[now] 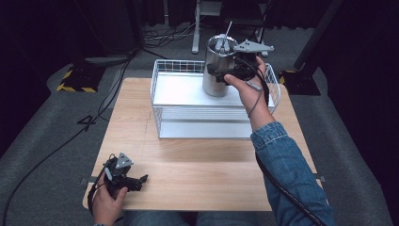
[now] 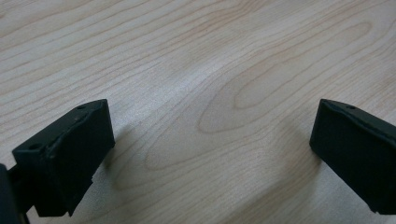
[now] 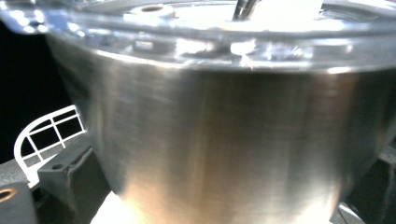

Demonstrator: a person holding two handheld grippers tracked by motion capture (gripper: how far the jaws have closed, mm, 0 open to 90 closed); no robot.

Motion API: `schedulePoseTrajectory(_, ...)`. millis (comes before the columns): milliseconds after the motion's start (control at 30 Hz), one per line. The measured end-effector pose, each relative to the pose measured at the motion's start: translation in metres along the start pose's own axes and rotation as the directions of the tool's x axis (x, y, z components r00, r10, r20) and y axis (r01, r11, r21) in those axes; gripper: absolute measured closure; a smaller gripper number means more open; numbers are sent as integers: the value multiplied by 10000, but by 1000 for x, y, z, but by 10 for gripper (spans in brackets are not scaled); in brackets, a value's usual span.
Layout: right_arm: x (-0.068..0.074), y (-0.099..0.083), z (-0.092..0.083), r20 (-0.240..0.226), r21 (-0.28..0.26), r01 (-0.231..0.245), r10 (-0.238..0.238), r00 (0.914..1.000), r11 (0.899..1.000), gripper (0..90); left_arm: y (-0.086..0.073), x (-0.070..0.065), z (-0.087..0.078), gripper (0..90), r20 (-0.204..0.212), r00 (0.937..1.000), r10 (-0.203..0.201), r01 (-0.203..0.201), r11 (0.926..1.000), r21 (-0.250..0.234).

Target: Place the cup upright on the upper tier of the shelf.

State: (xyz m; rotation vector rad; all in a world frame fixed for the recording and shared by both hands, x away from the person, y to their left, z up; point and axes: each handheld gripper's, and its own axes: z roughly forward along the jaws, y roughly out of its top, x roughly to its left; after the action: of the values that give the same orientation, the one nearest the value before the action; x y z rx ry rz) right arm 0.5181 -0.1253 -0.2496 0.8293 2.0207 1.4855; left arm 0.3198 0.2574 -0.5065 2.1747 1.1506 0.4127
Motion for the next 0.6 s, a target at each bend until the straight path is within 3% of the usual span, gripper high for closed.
schedulePoseTrajectory(267,-5,-8,6,1,169,-375,375,9993,9992,36,0,0,0,2,2,10000,25,-25,10000,16)
schedulePoseTrajectory(600,-7,-9,6,-149,135,-310,312,9994,9994,34,0,0,0,2,-1,10000,2,-2,10000,-8)
